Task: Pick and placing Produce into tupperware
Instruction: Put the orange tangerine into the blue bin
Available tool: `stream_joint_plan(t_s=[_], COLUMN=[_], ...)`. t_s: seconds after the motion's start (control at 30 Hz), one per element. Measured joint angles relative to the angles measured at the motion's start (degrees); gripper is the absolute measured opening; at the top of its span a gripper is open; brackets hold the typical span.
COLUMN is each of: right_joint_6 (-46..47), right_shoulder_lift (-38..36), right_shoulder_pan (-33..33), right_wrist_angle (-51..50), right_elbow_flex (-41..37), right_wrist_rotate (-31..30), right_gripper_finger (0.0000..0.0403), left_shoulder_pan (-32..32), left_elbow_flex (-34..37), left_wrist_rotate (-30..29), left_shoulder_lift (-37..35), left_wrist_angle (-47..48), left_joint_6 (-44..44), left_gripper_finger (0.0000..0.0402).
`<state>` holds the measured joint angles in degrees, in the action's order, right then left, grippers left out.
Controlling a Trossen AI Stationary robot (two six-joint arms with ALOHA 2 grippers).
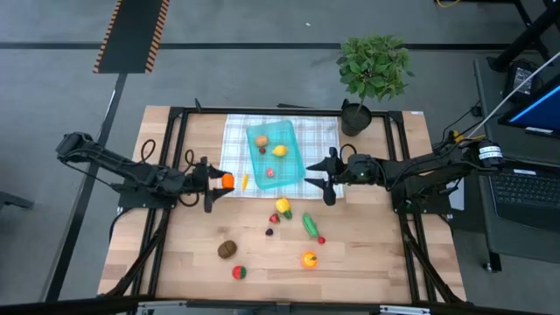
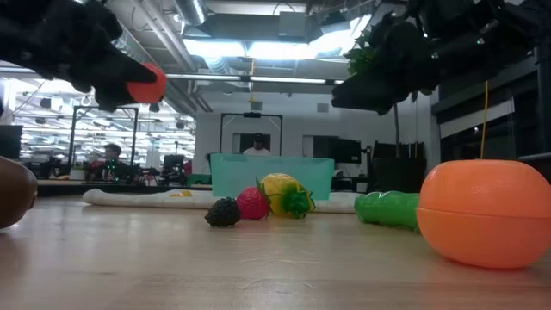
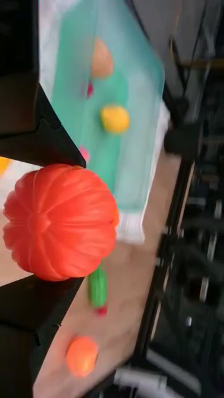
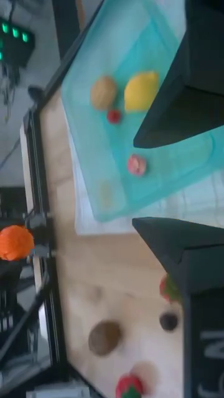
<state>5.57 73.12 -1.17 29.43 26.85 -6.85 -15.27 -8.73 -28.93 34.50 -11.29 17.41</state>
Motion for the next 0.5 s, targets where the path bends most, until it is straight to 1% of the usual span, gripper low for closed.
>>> stream_joint_plan(t_s=[0.07,0.2,0.37,0.5], right_joint_6=[0.3,0.3,1.9,1.7], right_shoulder_lift=[0.0,0.0,0.0,0.0], right_shoulder_pan=[0.0,0.0,0.0,-0.3], right_wrist_angle=[0.0,0.8,0.8,0.8], right_elbow_flex=[0.0,0.0,0.0,0.0], right_wrist_rotate=[-2.1,-2.7,-2.6,-2.5], right_gripper_finger=[0.0195,0.0195,0.0195,0.0195], left_shoulder_pan=[1.6,4.1,7.9,12.1], left_elbow_flex=[0.0,0.0,0.0,0.0], left_wrist_rotate=[-0.4,0.3,5.5,9.8], left_shoulder_lift=[0.1,1.0,3.0,6.8], left_wrist_angle=[0.0,-0.8,-6.1,-10.9], left_joint_6=[0.0,0.1,-1.4,-4.4], left_gripper_finger=[0.0239,0.0239,0.0242,0.0238])
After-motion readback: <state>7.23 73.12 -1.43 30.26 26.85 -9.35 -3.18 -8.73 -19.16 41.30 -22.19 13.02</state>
